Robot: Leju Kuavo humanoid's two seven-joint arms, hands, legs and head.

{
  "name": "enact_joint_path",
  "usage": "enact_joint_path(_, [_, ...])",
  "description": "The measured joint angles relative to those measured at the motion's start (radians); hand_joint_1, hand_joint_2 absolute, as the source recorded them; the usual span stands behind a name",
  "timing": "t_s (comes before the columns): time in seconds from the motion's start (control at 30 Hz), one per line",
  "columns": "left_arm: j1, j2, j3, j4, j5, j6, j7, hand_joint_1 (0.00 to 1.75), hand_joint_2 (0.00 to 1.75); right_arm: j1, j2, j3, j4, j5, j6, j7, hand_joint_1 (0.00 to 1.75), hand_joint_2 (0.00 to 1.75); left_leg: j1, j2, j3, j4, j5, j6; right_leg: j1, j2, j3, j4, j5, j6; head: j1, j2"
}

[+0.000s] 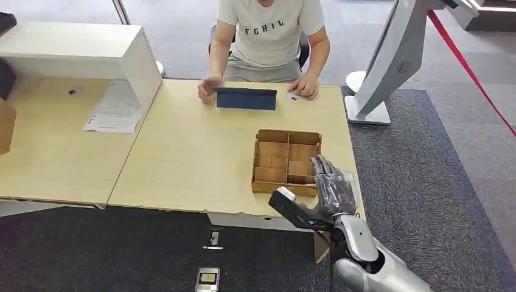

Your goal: Pass the card to the sensor for recognition and then transmit it.

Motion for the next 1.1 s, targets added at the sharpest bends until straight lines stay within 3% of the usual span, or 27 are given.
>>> enact_joint_path(0.63, [0.000,0.000,-0.005,0.001,-0.011,0.002,0.008,0.00,1.75,0.002,0.070,-0.001,0.114,0.088,-0.003,-0.018,0.00,1.75,0.000,0.000,0.000,0.000,0.000,0.000,0.000,0.000,0.000,0.000,0.000,0.000,0.000,0.000])
enact_joint_path(1.1, [0.000,0.000,-0.006,0.001,-0.010,-0.003,0.000,0.00,1.75,0.000,0.098,-0.016,0.198,0.071,0.001,-0.042,0.00,1.75,0.000,0.000,0.000,0.000,0.000,0.000,0.000,0.000,0.000,0.000,0.000,0.000,0.000,0.000])
